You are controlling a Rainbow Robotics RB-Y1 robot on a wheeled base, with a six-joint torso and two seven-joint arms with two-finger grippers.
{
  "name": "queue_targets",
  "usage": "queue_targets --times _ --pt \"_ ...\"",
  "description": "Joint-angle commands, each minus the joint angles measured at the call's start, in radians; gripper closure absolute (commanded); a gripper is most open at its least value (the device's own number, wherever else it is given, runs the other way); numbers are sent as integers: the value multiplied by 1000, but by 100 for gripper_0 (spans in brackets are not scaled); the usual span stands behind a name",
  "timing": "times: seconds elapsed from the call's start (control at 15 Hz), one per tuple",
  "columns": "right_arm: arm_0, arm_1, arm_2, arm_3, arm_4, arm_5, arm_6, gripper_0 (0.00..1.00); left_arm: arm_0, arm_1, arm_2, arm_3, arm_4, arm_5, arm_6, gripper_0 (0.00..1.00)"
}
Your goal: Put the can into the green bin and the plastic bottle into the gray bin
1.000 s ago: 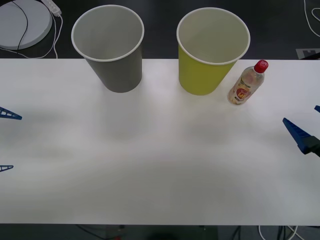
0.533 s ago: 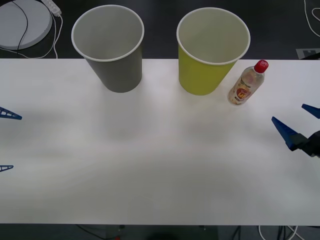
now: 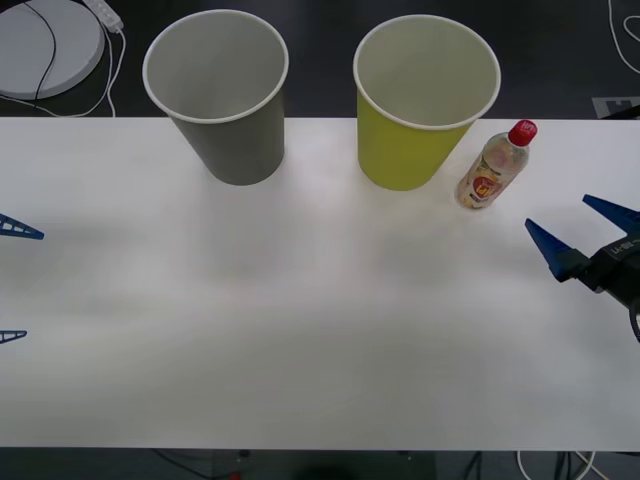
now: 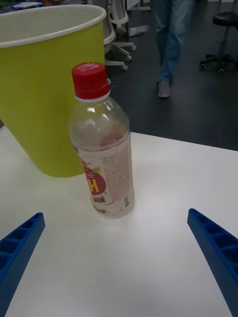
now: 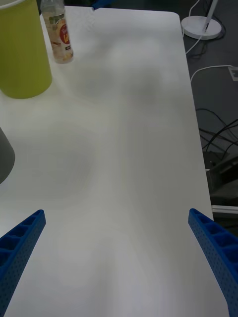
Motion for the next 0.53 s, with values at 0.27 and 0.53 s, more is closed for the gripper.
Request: queue_targets --times 0.27,0.53 --pt "-78 14 45 58 28 0 8 0 0 0 0 0 0 0 0 0" --pt "-135 14 76 112 37 0 8 0 0 0 0 0 0 0 0 0"
